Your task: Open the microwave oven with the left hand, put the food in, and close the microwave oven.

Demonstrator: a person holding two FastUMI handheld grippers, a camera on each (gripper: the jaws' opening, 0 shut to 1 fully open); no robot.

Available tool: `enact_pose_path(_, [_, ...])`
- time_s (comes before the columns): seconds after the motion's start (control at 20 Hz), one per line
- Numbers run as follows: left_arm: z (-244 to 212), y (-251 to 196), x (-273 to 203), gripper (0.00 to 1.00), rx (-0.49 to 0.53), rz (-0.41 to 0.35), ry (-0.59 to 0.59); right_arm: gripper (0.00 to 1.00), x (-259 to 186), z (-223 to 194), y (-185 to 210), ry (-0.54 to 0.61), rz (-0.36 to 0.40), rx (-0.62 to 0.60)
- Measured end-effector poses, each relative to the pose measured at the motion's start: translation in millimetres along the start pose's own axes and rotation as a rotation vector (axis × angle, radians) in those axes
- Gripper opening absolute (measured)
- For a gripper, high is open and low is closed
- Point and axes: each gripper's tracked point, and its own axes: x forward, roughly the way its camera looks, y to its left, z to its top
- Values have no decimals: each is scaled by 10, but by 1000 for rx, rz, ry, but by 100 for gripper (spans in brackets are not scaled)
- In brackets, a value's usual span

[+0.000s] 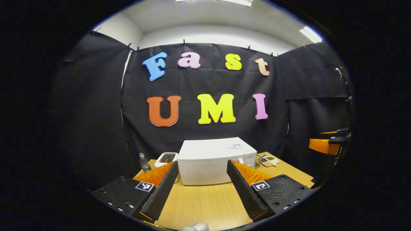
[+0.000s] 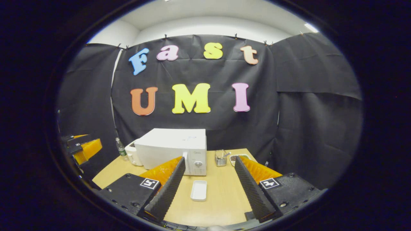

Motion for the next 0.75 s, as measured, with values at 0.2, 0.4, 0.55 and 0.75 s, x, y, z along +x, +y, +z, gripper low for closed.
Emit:
enact_pose_path(0.2, [231,54,-150,95,8,10,-41,99,-74,125,93,-32,25,24])
enact_pose_path(0.4, [397,26,-257,95,-15,7,-77,98,-109,224,130,-54,33,54])
enact_pose_path(0.55, [397,16,-284,94,-18,13,-84,99,-138,233,155,-56,35,47])
enact_pose_path(0.75, [352,39,-274,94,-17,31,-73,99,-150,270,222,-60,46,21])
